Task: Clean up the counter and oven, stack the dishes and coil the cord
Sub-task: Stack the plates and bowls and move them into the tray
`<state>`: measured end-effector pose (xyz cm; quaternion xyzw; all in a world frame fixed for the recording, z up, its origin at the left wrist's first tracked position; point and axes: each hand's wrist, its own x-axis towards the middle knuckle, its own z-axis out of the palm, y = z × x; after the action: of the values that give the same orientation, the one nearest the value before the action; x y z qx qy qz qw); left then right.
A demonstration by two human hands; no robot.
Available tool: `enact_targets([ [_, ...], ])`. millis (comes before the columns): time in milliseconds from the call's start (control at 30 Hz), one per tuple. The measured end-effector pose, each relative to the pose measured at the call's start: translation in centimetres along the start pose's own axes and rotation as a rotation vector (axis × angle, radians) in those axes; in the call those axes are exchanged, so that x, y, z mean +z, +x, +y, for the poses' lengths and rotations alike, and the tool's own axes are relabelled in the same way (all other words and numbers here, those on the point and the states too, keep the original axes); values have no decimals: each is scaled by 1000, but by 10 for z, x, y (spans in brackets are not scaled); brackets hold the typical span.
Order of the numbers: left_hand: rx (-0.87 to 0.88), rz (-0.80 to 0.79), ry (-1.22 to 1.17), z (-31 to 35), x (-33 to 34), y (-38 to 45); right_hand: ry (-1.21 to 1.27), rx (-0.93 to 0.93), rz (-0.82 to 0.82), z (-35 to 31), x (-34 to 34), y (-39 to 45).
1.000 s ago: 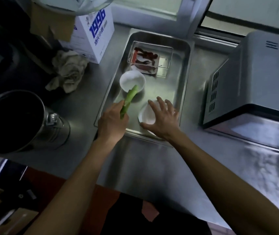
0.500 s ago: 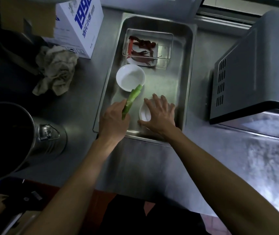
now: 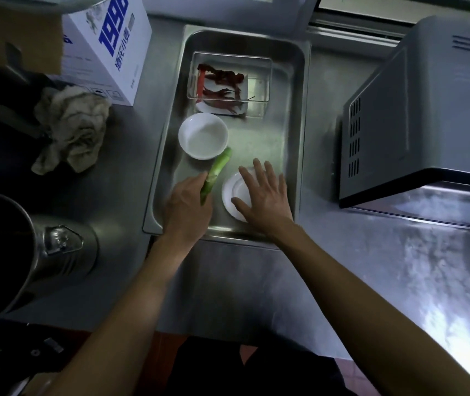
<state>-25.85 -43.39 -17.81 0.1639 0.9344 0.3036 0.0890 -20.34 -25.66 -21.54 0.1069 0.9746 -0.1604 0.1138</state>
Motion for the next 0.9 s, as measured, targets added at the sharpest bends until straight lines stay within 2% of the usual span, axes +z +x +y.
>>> enact_targets([
  [100,41,-25,-47,10,8,7,58,0,90,8,-14,-20],
  [267,74,-80,37,34,37,21,85,45,164,24,-30,-50],
  [467,128,-158,153,51,69,28,134,123,160,45,-36,-70],
  [600,103,-176,187,50,81,28,165,140,159,54,-36,-78],
  [900,111,-155,345,64,88,16,158,82,161,74,-33,-92],
])
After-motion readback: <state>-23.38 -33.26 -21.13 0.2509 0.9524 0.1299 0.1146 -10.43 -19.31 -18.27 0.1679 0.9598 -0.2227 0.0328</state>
